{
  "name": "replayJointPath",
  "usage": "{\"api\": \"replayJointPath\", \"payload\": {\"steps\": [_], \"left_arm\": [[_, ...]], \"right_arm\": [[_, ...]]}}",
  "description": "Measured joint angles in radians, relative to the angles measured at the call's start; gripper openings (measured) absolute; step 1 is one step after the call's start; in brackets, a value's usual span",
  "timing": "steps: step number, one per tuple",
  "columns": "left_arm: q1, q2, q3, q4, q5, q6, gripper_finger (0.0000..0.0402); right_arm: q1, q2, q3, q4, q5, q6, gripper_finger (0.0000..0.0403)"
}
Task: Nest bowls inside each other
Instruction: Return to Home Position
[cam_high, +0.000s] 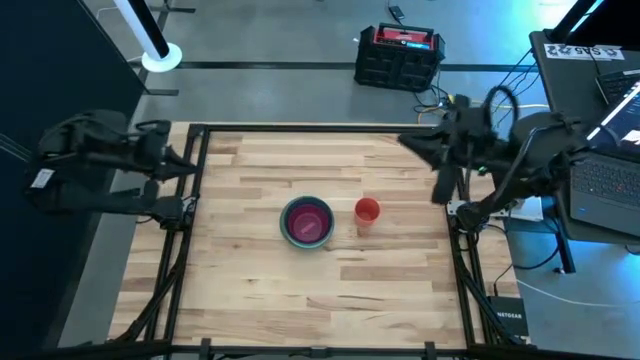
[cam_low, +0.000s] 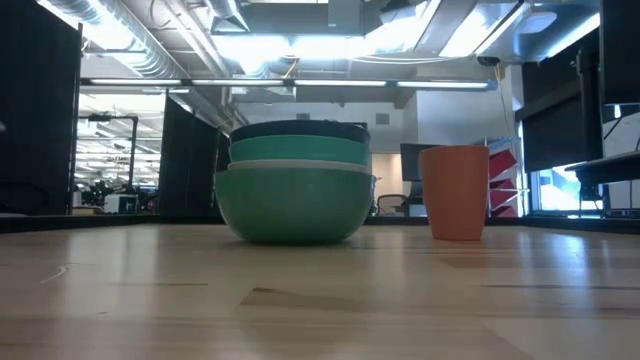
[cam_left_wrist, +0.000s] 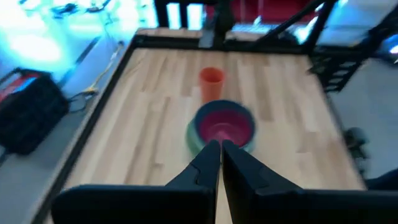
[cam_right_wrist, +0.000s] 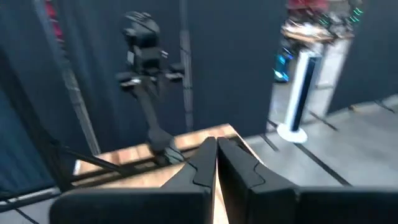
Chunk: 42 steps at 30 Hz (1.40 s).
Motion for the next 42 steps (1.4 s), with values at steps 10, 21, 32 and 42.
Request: {"api": "replayJointPath", "payload": {"steps": [10, 21, 32, 42], "left_arm": [[0.002, -0.092, 0.0, 0.003, 0.07, -0.053, 0.0], [0.002, -0.091, 0.0, 0.026, 0.069, -0.03, 0.0], [0.002, -0.091, -0.001, 0.025, 0.049, -0.037, 0.0], [0.002, -0.091, -0.001, 0.025, 0.02, -0.048, 0.0]], "right_arm": [[-0.037, 0.184, 0.0, 0.38, -0.276, -0.142, 0.0], [-0.172, 0.38, 0.0, 0.602, -0.639, -0.136, 0.0], [-0.274, 0.166, 0.0, 0.274, -0.602, -0.139, 0.0], [-0.301, -0.102, -0.023, 0.072, -0.485, -0.143, 0.0]]}}
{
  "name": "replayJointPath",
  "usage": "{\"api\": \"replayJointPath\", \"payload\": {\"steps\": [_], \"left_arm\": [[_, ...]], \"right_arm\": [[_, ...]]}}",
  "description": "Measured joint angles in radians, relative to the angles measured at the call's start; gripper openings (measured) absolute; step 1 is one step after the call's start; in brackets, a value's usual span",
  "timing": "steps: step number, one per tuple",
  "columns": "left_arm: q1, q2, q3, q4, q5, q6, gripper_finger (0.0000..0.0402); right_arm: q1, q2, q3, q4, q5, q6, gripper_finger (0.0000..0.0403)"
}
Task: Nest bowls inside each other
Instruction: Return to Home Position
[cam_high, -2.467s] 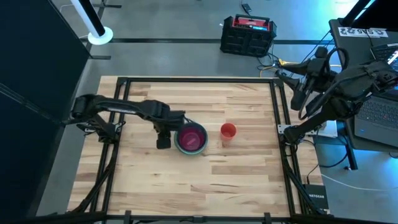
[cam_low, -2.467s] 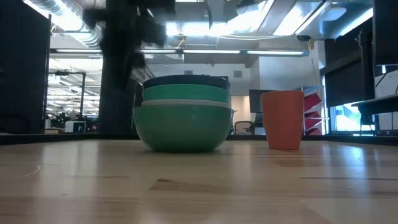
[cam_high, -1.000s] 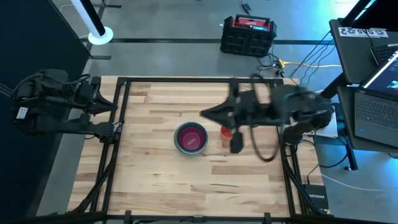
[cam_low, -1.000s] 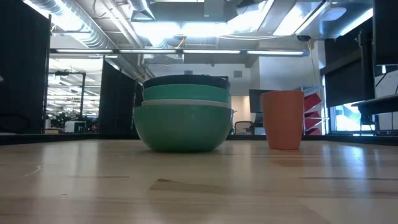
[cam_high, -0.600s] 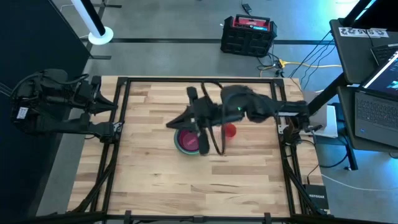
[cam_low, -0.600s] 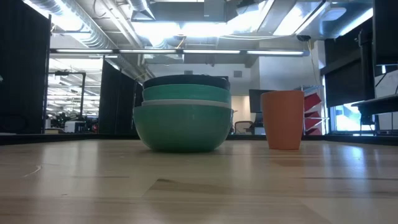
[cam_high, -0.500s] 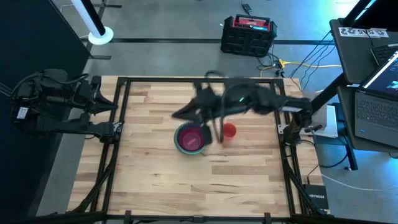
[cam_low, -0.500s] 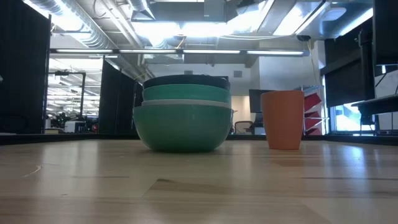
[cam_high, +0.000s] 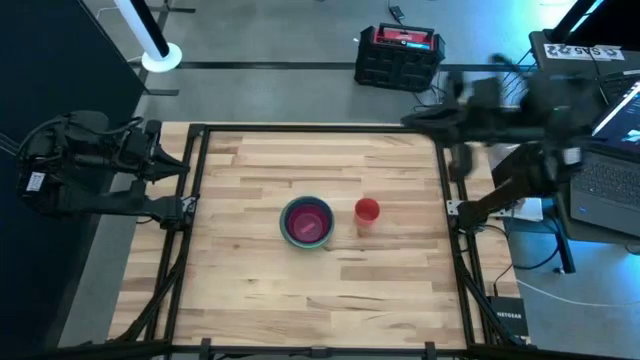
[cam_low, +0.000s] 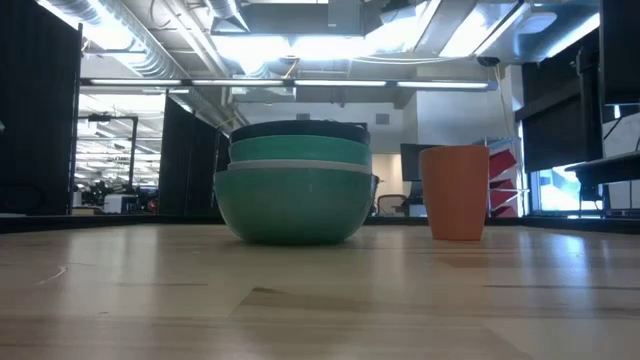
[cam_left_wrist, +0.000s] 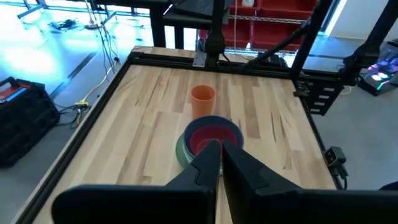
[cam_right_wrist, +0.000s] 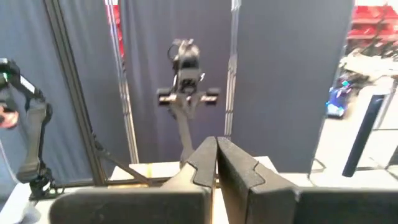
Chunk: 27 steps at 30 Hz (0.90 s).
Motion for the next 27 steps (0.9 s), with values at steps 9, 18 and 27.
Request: {"api": "replayJointPath", "payload": {"steps": [9, 18, 27], "left_arm": [[0.0, 0.0, 0.0, 0.006, -0.04, -0.045, 0.0], [0.0, 0.0, 0.0, 0.025, -0.06, -0.096, 0.0], [0.0, 0.0, 0.0, 0.047, -0.068, -0.145, 0.0]], "right_arm": [[0.0, -0.388, -0.426, 0.115, 0.143, 0.077, 0.0], [0.0, -0.819, -1.153, 0.658, 0.143, 0.143, 0.0], [0.0, -1.133, -1.725, 1.155, 0.143, 0.182, 0.0]]}}
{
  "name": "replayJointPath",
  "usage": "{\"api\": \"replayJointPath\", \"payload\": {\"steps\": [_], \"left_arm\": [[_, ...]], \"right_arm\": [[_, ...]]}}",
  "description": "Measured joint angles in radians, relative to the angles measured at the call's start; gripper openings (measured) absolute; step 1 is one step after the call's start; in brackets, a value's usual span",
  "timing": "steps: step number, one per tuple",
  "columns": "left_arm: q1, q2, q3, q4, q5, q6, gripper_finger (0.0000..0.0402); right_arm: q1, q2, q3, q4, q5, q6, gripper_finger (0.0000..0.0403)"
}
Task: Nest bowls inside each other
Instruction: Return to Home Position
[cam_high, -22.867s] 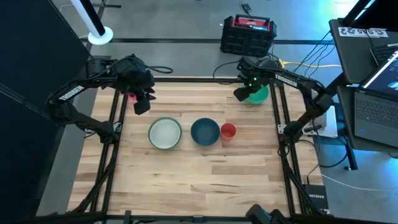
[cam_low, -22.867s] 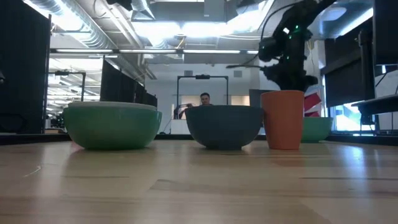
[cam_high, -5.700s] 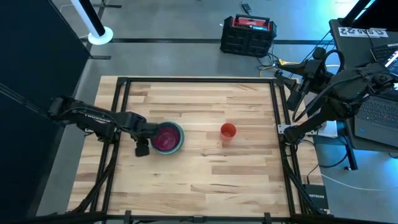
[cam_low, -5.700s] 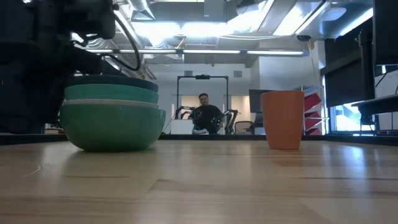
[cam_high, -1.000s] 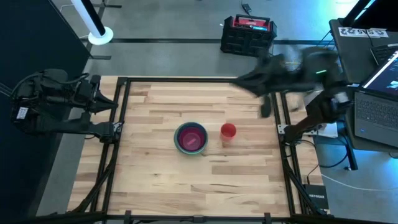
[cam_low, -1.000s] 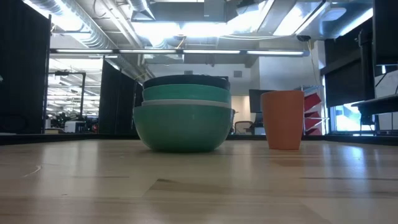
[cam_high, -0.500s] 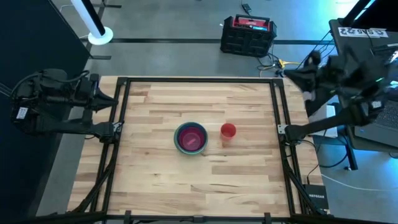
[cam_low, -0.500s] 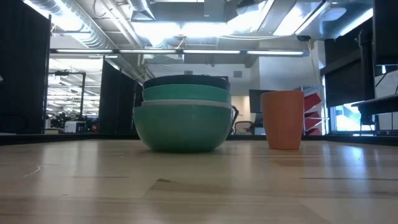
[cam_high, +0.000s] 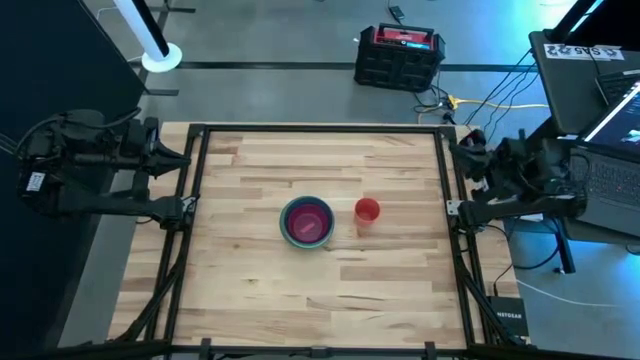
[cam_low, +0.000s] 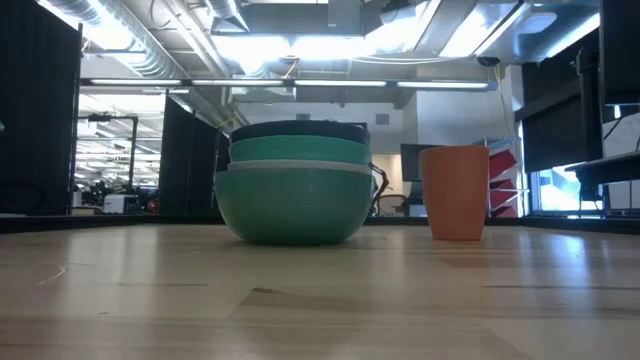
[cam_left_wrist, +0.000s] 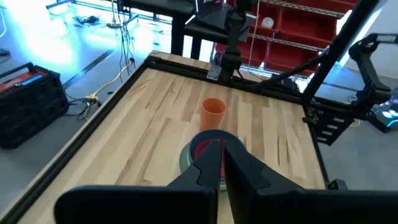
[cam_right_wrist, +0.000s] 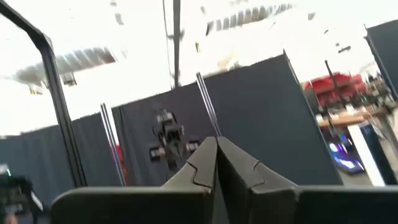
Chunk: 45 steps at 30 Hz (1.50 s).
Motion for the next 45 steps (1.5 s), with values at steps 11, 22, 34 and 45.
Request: {"api": "replayJointPath", "payload": {"steps": [11, 22, 34, 45], "left_arm": [[0.0, -0.013, 0.0, 0.006, -0.077, -0.018, 0.0], [0.0, -0.03, 0.0, 0.061, -0.173, 0.029, 0.0], [0.0, -0.035, 0.0, 0.106, -0.189, 0.037, 0.0], [0.0, -0.035, 0.0, 0.078, -0.189, 0.031, 0.0]], "right_arm": [[0.0, -0.023, -0.318, 0.325, 0.002, 0.026, 0.0], [-0.001, 0.003, -0.387, 0.418, -0.066, -0.094, 0.0001], [-0.002, 0.015, -0.542, 0.585, -0.105, -0.141, 0.0001], [-0.001, -0.038, -0.585, 0.434, -0.134, -0.155, 0.0001]]}}
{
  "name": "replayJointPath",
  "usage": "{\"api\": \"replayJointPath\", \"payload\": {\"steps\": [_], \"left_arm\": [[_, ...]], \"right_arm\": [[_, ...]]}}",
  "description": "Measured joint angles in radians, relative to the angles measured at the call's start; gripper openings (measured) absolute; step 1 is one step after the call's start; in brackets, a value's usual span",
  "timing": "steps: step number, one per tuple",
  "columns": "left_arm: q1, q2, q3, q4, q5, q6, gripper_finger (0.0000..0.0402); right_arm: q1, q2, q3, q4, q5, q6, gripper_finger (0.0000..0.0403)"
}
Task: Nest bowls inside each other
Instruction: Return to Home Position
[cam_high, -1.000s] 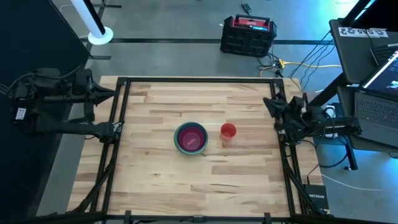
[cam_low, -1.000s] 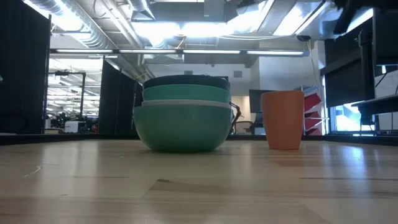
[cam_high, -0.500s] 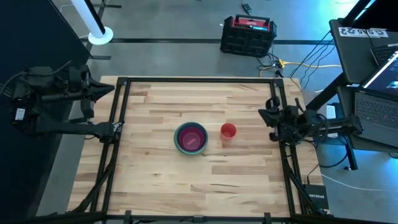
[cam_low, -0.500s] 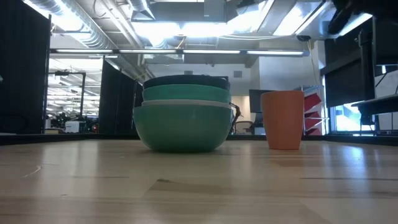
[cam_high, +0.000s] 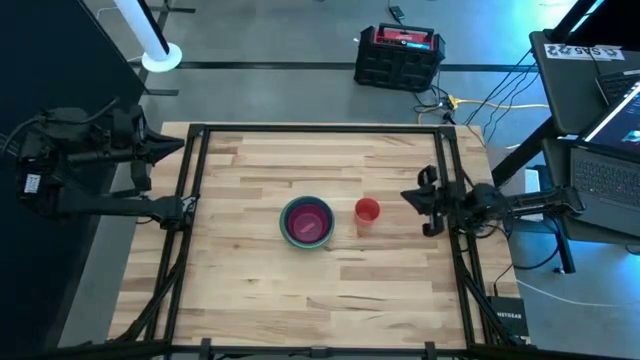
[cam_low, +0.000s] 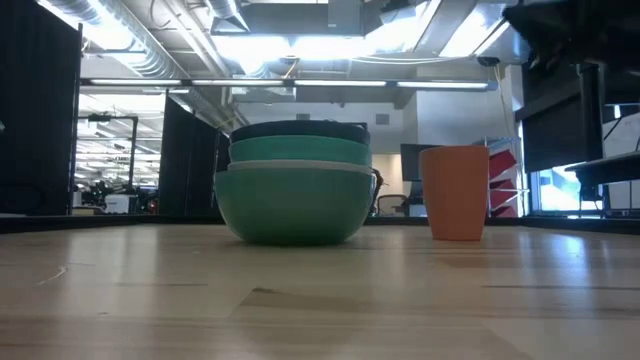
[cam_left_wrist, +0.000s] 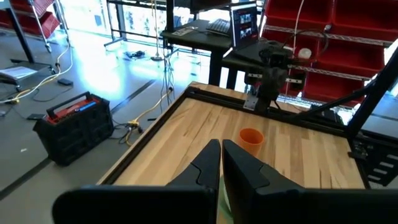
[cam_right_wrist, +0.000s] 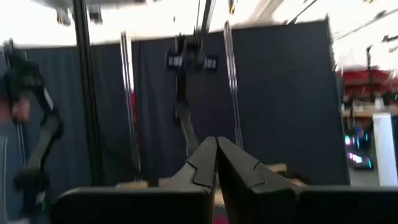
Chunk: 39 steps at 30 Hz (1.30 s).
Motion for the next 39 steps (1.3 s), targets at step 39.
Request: {"api": "replayJointPath", "payload": {"steps": [39], "left_arm": [[0.0, -0.022, -0.066, 0.012, 0.0, -0.096, 0.0]], "right_arm": [[-0.132, -0.221, 0.004, -0.605, -0.147, 0.072, 0.0001]]}}
